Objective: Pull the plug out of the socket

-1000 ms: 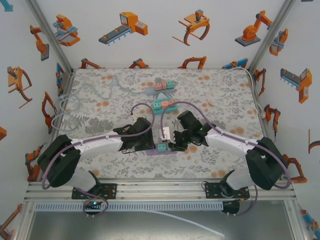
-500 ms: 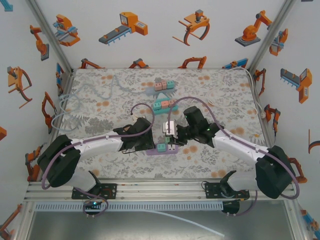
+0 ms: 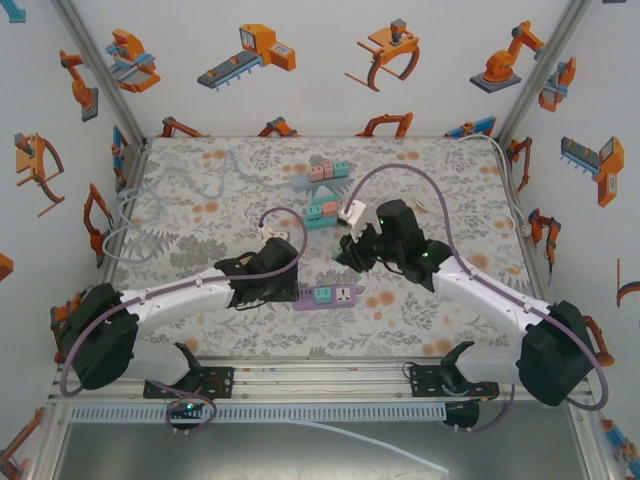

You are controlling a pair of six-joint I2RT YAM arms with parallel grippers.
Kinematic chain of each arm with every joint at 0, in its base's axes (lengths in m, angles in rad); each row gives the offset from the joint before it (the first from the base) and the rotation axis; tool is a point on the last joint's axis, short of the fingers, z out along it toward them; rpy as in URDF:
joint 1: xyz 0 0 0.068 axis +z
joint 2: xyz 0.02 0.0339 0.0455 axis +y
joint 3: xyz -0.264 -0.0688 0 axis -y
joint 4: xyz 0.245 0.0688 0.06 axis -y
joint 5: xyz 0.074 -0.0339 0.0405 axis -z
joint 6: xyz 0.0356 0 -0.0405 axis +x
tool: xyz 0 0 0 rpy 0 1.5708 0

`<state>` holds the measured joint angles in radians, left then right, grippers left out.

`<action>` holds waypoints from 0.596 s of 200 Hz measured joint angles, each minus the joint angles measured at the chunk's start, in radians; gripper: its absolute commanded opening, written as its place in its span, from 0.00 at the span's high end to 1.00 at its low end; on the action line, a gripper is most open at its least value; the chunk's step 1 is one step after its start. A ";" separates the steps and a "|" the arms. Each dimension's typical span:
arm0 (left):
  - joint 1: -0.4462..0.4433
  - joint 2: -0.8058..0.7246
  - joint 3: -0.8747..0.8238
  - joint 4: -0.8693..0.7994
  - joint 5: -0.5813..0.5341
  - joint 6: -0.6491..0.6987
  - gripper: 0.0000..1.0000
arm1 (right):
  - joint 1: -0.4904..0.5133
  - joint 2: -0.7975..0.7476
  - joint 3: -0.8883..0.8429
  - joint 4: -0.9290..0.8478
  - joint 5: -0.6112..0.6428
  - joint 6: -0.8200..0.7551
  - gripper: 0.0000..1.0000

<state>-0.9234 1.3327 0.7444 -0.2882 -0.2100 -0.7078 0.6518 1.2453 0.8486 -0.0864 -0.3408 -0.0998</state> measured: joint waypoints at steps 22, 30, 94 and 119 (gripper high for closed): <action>0.000 -0.089 0.000 0.048 0.030 0.074 0.50 | -0.051 -0.004 0.080 -0.051 0.063 0.175 0.97; 0.000 -0.119 0.001 0.068 0.046 0.099 0.48 | -0.083 -0.009 0.094 -0.060 0.061 0.237 0.97; 0.000 -0.270 -0.025 0.277 0.298 0.243 0.24 | -0.377 -0.025 0.033 -0.096 -0.071 0.631 0.97; -0.001 -0.297 -0.060 0.344 0.373 0.261 0.10 | -0.455 -0.034 -0.073 -0.086 -0.090 0.728 0.97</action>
<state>-0.9245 1.0355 0.6846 0.0555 0.1627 -0.4465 0.1967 1.2114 0.7753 -0.1726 -0.4309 0.6285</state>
